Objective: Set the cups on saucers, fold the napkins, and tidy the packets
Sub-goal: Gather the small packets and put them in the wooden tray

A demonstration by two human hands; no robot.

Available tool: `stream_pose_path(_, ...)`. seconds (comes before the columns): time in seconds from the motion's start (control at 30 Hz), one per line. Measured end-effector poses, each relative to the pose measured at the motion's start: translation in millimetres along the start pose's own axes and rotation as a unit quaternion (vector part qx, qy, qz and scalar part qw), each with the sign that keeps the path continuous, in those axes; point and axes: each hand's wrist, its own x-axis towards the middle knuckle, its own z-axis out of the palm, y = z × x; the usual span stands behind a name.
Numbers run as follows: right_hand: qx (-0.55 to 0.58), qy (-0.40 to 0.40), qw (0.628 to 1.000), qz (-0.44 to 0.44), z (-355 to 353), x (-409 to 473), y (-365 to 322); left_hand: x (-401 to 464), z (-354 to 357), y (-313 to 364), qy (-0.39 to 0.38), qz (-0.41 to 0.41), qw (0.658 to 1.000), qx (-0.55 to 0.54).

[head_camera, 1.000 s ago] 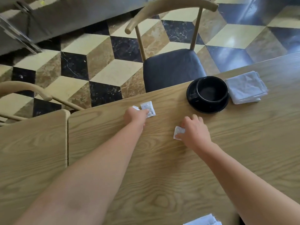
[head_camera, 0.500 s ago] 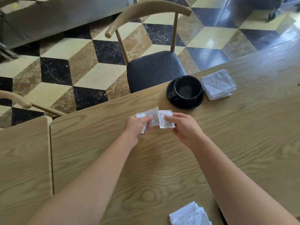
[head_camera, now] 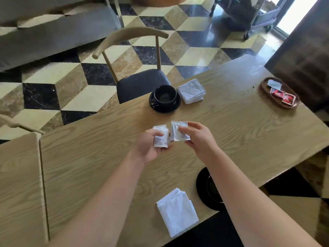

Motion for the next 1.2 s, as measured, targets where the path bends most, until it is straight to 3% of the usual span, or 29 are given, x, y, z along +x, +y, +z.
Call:
stream_pose_path(0.1,0.010,-0.011,1.000,-0.006,-21.8,-32.3,0.6,-19.8,28.2,-17.2,0.040,0.023,0.997,0.055)
stream_pose_path(0.27,0.015,0.023,0.999,-0.044,-49.3,-92.2,10.7,-56.3,71.7,-48.9,0.002,0.011,0.996,0.092)
stream_pose_path(0.43,0.066,0.131,0.986,-0.078,-74.8,-164.4,30.0,-88.8,114.3,-96.8,-0.043,-0.036,0.984,0.170)
stream_pose_path(0.6,0.089,0.271,0.953,-0.104,-103.2,-242.0,58.0,-126.4,155.5,-148.7,-0.158,-0.121,0.962,0.187)
stream_pose_path(0.7,0.070,0.335,0.932,-0.120,-124.7,-285.7,81.3,-154.6,174.4,-181.4,-0.220,-0.138,0.939,0.224)
stream_pose_path(0.93,0.042,0.381,0.914,-0.133,-189.0,-390.3,148.0,-212.4,222.2,-266.6,-0.332,-0.169,0.870,0.323)
stream_pose_path(1.2,0.119,0.541,0.825,-0.112,-309.6,-518.5,233.1,-279.5,319.7,-417.2,-0.415,-0.221,0.800,0.373)
